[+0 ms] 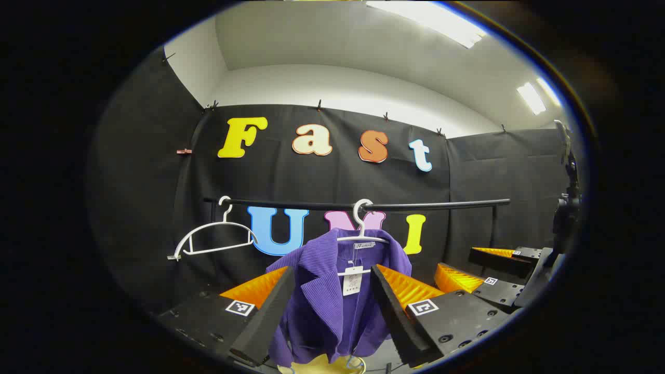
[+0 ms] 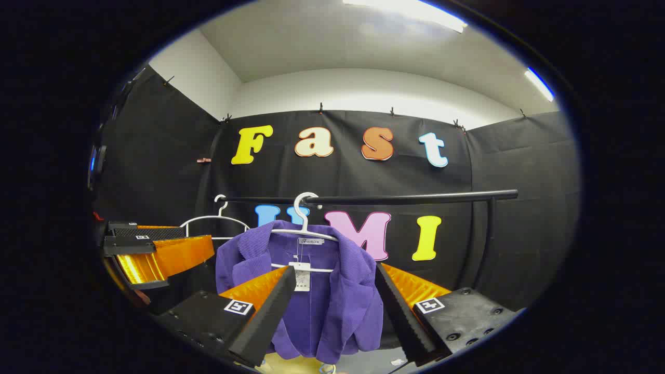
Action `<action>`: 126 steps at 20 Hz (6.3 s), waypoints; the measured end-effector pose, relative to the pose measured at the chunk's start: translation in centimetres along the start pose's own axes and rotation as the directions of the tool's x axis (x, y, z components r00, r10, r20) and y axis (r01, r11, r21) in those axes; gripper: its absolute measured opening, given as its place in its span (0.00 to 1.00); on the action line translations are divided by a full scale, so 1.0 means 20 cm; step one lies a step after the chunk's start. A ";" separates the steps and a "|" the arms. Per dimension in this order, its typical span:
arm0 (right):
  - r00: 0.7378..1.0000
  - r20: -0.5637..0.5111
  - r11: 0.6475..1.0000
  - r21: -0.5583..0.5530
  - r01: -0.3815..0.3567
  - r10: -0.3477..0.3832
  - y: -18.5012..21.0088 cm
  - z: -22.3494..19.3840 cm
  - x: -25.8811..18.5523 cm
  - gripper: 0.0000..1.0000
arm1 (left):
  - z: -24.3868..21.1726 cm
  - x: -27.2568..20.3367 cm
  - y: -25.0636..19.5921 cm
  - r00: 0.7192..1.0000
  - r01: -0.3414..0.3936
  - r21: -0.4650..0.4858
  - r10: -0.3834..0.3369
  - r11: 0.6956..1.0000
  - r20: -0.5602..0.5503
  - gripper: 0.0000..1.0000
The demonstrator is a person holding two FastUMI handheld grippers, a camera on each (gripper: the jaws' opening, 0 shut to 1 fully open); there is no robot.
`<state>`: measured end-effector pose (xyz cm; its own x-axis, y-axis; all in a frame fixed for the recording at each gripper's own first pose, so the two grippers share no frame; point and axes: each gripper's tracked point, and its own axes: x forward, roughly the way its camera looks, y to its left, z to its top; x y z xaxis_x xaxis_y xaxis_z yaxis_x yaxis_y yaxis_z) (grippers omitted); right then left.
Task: Grasp the clothes on the hanger with both hands and then place them into the laundry hamper below.
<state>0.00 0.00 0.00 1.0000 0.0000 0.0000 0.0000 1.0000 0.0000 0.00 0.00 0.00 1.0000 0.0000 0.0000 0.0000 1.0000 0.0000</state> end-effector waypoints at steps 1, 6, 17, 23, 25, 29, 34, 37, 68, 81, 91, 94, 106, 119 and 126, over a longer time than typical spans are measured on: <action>1.000 -0.001 1.000 -0.005 -0.003 0.003 0.01 0.00 0.00 0.97 | 0.01 0.00 0.00 1.000 0.001 -0.004 -0.001 1.000 0.004 0.92; 1.000 -0.003 1.000 -0.007 -0.021 0.021 0.05 0.00 -0.03 0.97 | -0.02 -0.02 0.03 1.000 -0.004 -0.012 0.004 1.000 -0.003 0.91; 1.000 0.002 1.000 -0.012 0.025 -0.025 -0.02 -0.02 -0.05 0.97 | -0.03 -0.04 0.04 1.000 0.001 -0.013 -0.001 1.000 -0.003 0.92; 0.999 -0.016 0.999 -0.028 0.046 -0.046 -0.01 -0.06 -0.05 0.95 | -0.08 -0.03 0.06 0.999 0.045 -0.023 -0.045 0.999 -0.026 0.91; 0.998 -0.026 0.998 -0.042 0.054 -0.055 0.00 -0.08 -0.05 0.95 | -0.11 -0.02 0.06 0.997 0.070 -0.032 -0.071 0.997 -0.034 0.92; 0.995 -0.039 0.994 -0.062 0.093 -0.095 -0.03 -0.15 -0.03 0.94 | -0.19 0.03 0.01 0.988 0.140 -0.052 -0.143 0.989 -0.051 0.92; 0.994 -0.083 0.997 -0.043 0.066 -0.069 -0.12 -0.32 0.14 0.94 | -0.35 0.15 -0.01 0.988 0.118 -0.067 -0.124 0.991 -0.089 0.91; 0.994 -0.113 1.000 0.016 0.013 -0.012 -0.21 -0.48 0.33 0.91 | -0.43 0.28 0.02 0.995 0.043 -0.063 -0.049 0.997 -0.091 0.92; 0.835 -0.197 0.821 0.393 -0.413 0.515 0.10 -0.95 0.67 0.80 | -0.81 0.69 -0.07 0.984 -0.083 -0.207 0.048 0.975 -0.169 0.71; 0.893 -0.236 0.885 0.371 -0.281 0.383 -0.18 -1.06 0.77 0.83 | -0.80 0.71 -0.05 0.982 -0.086 -0.165 0.055 0.982 -0.183 0.65; 0.881 -0.218 0.890 0.289 -0.353 0.421 -0.04 -0.97 0.75 0.44 | -0.77 0.70 -0.05 0.982 -0.116 -0.156 0.090 0.981 -0.166 0.45; 0.910 -0.232 0.924 0.256 -0.284 0.344 -0.16 -0.93 0.75 0.27 | -0.78 0.71 -0.02 0.977 -0.154 -0.144 0.129 0.978 -0.171 0.14; 0.960 -0.180 0.977 0.036 -0.210 0.213 -0.26 -0.80 0.77 0.04 | -0.66 0.58 0.20 0.943 -0.303 -0.048 0.292 0.952 -0.159 0.05; 0.966 0.221 0.955 -0.229 0.188 -0.137 -0.74 -0.06 1.00 0.04 | 0.03 0.58 0.70 0.873 -0.486 0.250 0.457 0.837 0.169 0.03; 0.952 0.184 0.930 -0.233 0.285 -0.246 -0.81 -0.26 1.31 0.04 | -0.07 0.83 0.95 0.888 -0.460 0.298 0.442 0.836 0.131 0.04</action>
<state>26.11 -16.11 -5.13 0.9517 -0.2456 0.1842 0.2851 0.9297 -0.2332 16.65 19.01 -1.45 0.8876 0.4417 0.1306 -0.4600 0.8365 0.2978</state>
